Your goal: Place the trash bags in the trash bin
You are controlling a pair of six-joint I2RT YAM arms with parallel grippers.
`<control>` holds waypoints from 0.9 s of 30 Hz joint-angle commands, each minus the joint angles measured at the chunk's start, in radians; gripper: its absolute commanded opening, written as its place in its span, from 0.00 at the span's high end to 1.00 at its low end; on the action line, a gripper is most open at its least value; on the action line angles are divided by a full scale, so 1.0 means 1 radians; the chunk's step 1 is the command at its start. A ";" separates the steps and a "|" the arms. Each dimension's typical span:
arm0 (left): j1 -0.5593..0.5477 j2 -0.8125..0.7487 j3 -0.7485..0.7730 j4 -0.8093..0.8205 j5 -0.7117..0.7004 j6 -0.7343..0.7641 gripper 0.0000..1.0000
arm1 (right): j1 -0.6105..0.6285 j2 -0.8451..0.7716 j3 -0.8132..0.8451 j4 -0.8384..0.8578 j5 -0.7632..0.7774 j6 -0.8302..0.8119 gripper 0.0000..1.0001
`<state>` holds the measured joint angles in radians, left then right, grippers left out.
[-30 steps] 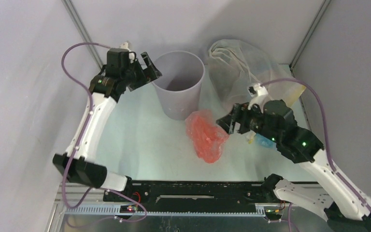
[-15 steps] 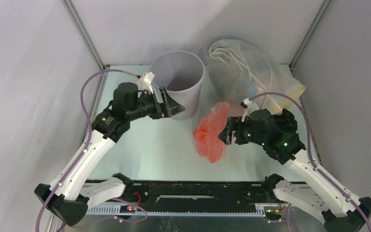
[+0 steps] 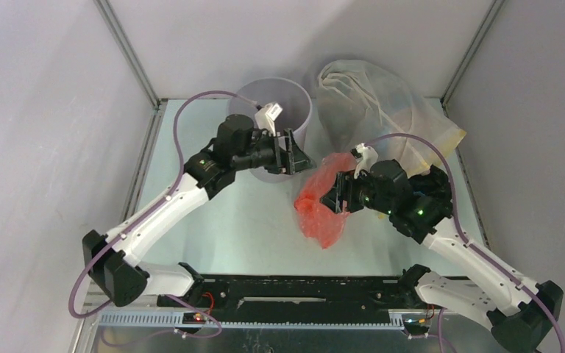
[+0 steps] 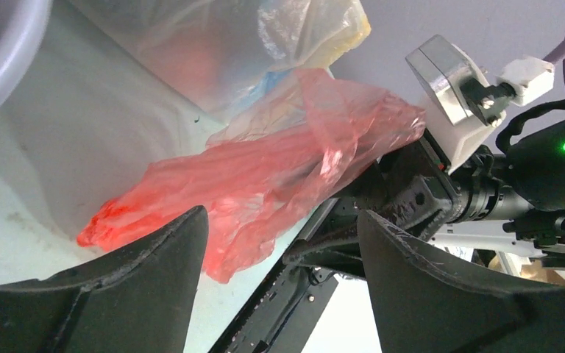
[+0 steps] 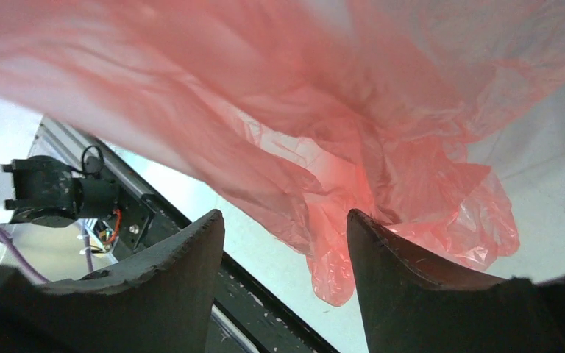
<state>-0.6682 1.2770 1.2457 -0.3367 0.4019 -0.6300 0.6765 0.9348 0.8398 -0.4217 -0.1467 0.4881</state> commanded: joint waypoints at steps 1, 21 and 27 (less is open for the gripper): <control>-0.030 0.032 0.067 0.105 0.058 0.028 0.17 | 0.000 -0.061 -0.018 0.101 -0.074 -0.048 0.36; -0.038 0.135 0.054 0.219 0.216 -0.054 0.28 | 0.010 0.022 -0.044 0.297 -0.261 -0.082 0.39; -0.038 0.126 0.079 0.185 0.207 -0.047 0.79 | 0.013 0.061 -0.044 0.324 -0.297 -0.081 0.41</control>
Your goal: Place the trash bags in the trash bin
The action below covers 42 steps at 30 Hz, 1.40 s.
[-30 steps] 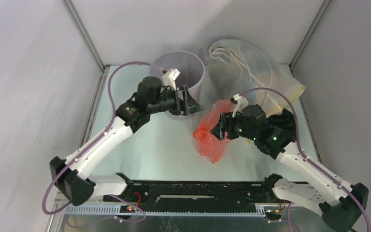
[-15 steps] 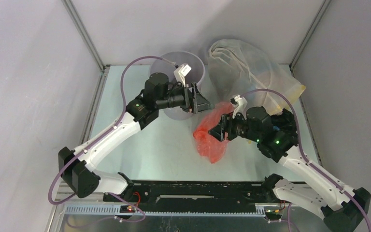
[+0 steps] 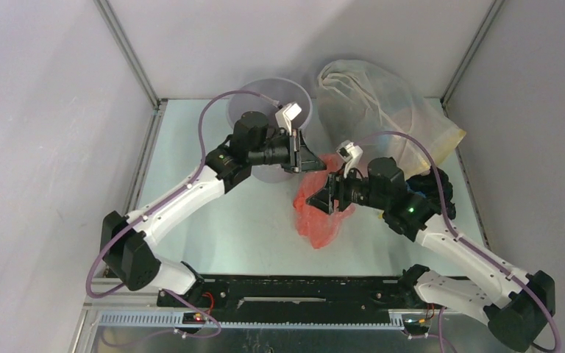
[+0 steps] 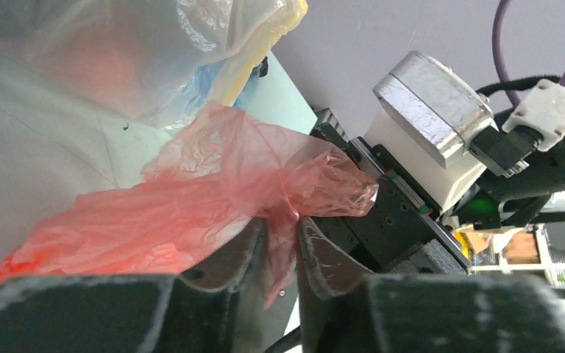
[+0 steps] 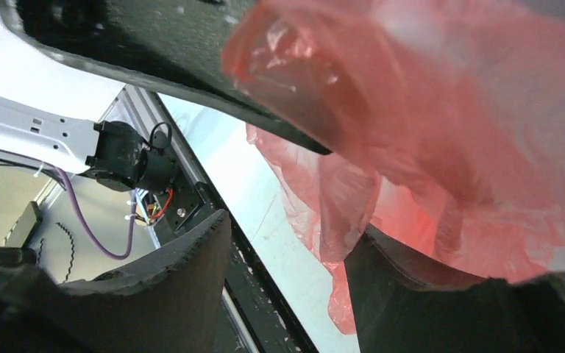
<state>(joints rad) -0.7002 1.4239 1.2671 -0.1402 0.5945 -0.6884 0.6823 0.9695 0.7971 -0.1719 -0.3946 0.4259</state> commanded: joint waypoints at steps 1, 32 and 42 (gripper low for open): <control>-0.002 -0.033 0.064 -0.036 -0.003 0.021 0.85 | 0.009 0.043 -0.002 0.080 -0.056 -0.019 0.41; 0.148 -0.326 -0.090 -0.707 -0.696 0.290 1.00 | -0.194 -0.120 -0.079 -0.170 -0.027 -0.038 0.28; 0.155 -0.326 -0.134 -0.756 -0.813 0.284 1.00 | -0.200 0.016 -0.113 -0.045 -0.291 -0.119 0.31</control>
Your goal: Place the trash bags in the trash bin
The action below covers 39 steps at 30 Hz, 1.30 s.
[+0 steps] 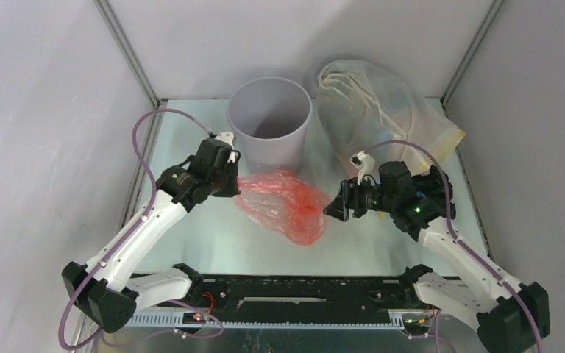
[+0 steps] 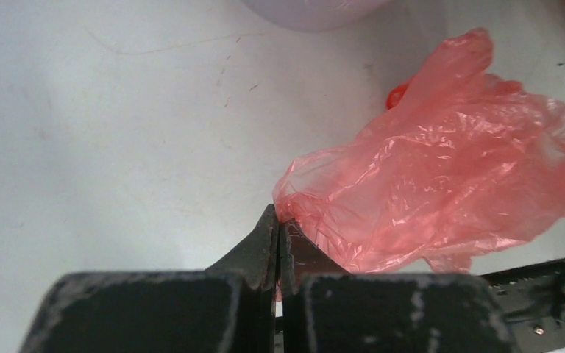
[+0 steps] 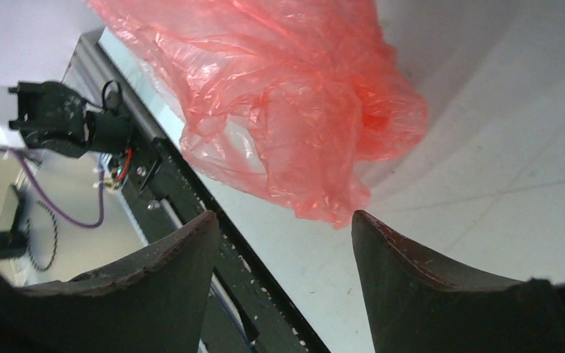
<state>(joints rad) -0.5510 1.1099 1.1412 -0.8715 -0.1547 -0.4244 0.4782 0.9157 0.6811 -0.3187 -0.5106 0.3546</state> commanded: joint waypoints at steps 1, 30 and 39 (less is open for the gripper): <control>0.009 -0.006 -0.008 -0.032 -0.066 0.018 1.00 | 0.008 0.093 0.008 0.112 -0.188 -0.054 0.31; 0.043 0.008 0.135 -0.048 0.140 0.054 1.00 | 0.032 0.184 0.295 0.001 -0.156 -0.077 1.00; 0.061 -0.131 0.310 0.149 0.356 -0.092 1.00 | -0.009 0.146 0.588 -0.061 -0.151 -0.026 1.00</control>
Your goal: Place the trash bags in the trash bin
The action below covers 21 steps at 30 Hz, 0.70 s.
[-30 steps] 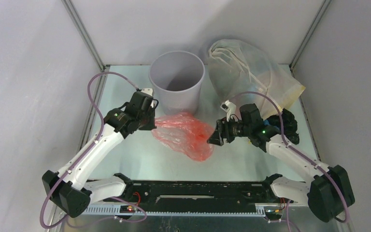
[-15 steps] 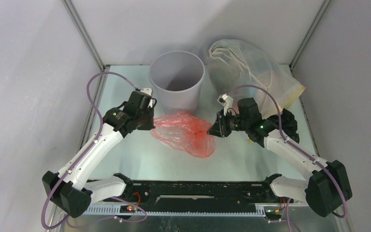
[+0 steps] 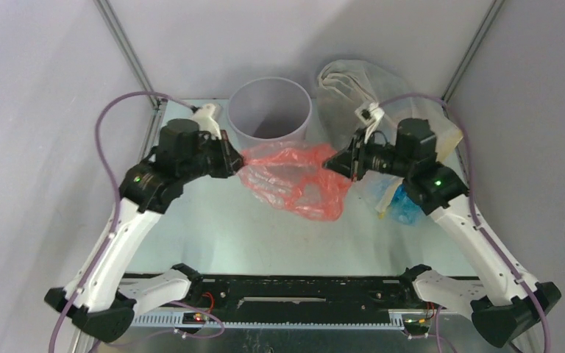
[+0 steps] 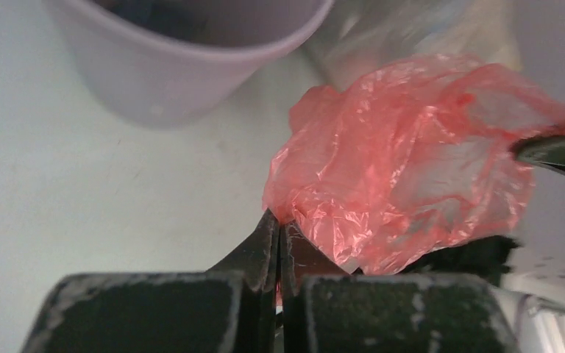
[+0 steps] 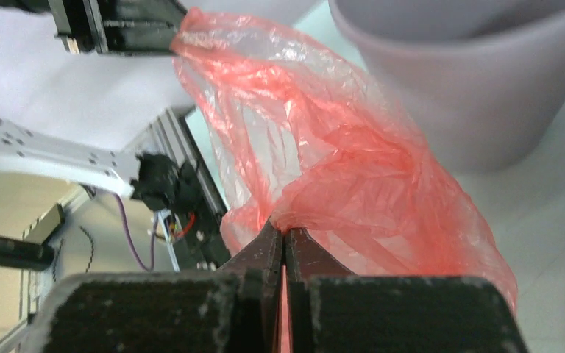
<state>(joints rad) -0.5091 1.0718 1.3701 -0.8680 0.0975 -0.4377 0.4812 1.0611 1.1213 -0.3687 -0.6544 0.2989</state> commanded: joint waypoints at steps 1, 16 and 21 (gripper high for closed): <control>0.026 -0.104 0.097 0.175 0.102 -0.088 1.00 | -0.013 0.013 0.185 -0.005 -0.008 0.037 1.00; 0.091 -0.068 0.355 0.308 -0.295 -0.020 1.00 | -0.006 0.426 0.747 0.113 0.073 0.229 1.00; 0.120 -0.023 0.370 0.320 -0.417 0.053 1.00 | -0.002 0.568 0.852 0.125 0.053 0.238 1.00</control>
<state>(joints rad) -0.4171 1.0092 1.7184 -0.5838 -0.1833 -0.4633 0.4721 1.5513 1.8866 -0.2691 -0.6014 0.5095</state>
